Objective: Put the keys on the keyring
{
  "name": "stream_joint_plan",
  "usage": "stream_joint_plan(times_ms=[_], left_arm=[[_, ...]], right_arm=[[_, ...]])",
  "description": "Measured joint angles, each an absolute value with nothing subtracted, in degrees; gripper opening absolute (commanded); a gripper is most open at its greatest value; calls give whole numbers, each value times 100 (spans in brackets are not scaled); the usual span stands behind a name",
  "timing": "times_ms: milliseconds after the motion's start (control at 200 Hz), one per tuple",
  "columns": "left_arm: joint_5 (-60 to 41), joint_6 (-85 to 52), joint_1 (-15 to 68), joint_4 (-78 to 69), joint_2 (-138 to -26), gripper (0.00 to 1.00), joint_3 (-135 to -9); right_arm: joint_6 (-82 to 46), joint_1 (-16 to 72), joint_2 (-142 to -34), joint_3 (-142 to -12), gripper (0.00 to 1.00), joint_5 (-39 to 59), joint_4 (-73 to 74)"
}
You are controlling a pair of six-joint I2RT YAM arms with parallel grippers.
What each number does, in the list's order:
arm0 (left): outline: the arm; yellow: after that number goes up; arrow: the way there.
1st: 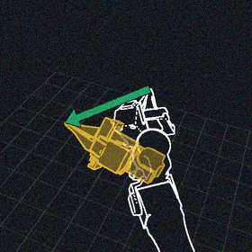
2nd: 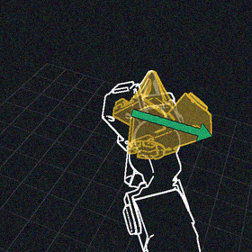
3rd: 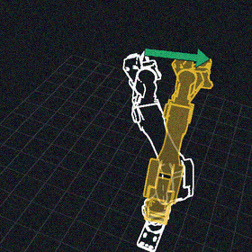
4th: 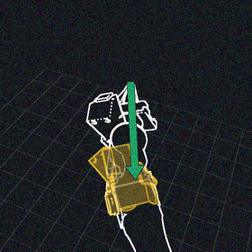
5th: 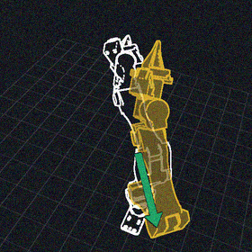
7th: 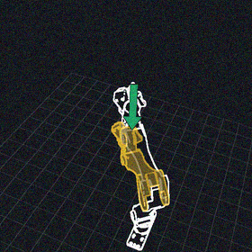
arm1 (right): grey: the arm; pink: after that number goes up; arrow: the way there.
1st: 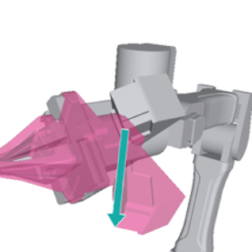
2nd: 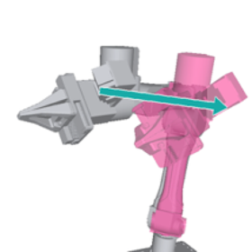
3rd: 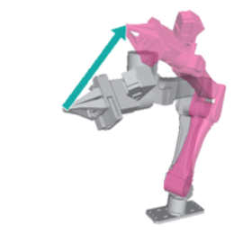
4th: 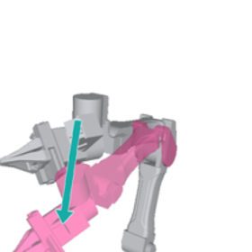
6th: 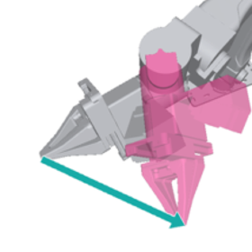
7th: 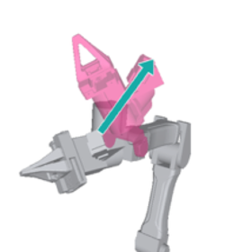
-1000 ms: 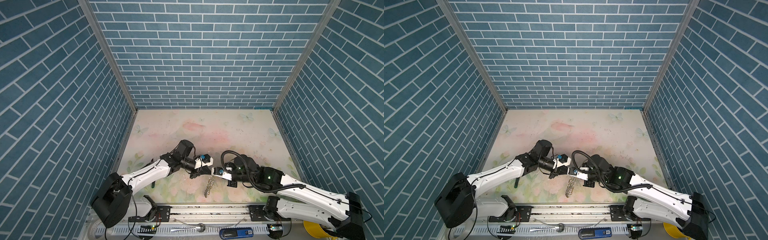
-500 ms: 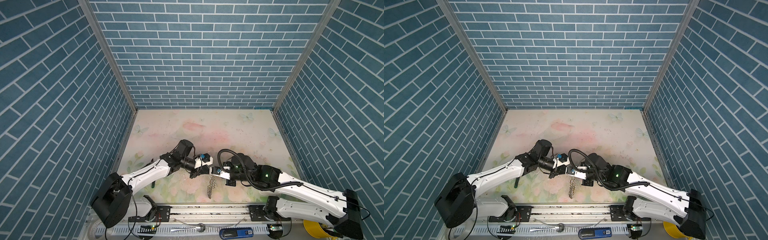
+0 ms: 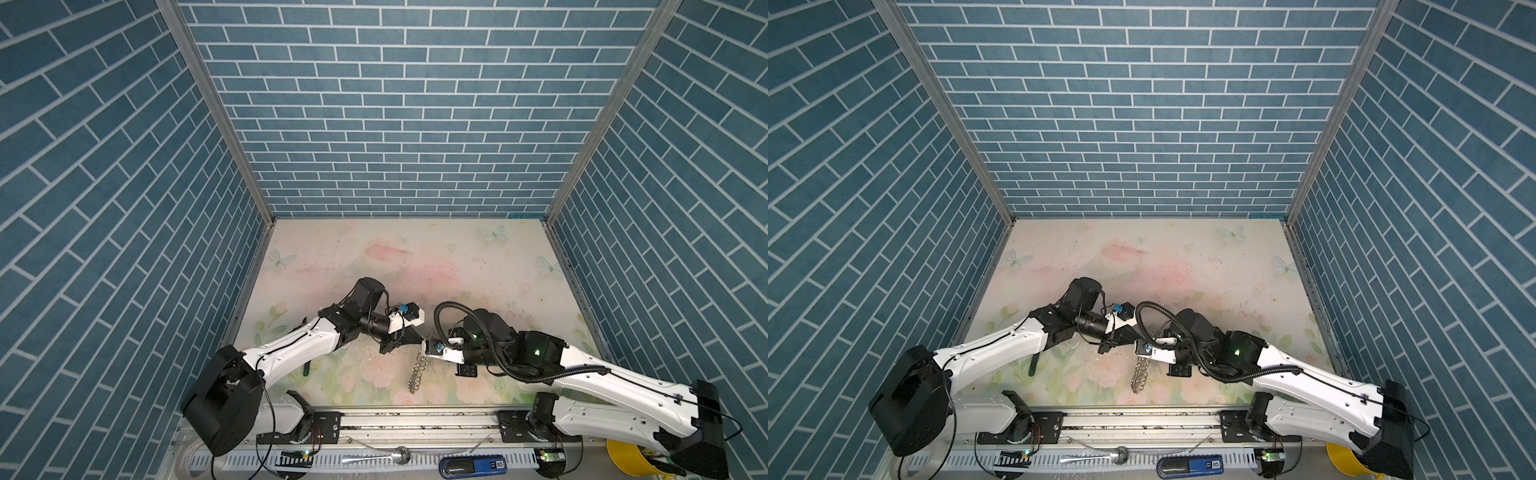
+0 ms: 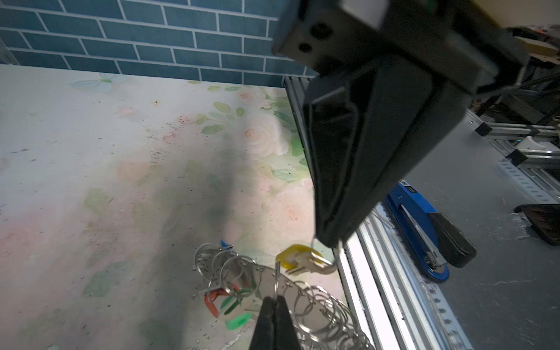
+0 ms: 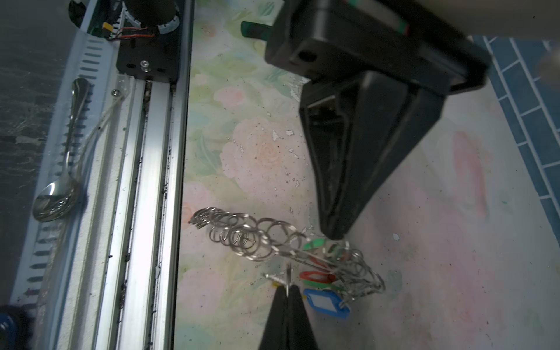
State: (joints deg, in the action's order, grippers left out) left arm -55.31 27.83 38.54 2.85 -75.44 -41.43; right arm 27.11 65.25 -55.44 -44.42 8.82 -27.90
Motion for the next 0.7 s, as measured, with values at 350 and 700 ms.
stream_joint_plan(times_ms=[350,700], left_arm=[[-5347,2740,3844,69,-7487,0,-4106],[-4066,1754,4123,-1022,-7006,0,-3395]], right_arm=[[2375,6305,-4936,-4309,0,812,-2421],[449,5575,-4628,-3793,0,978,-1514]])
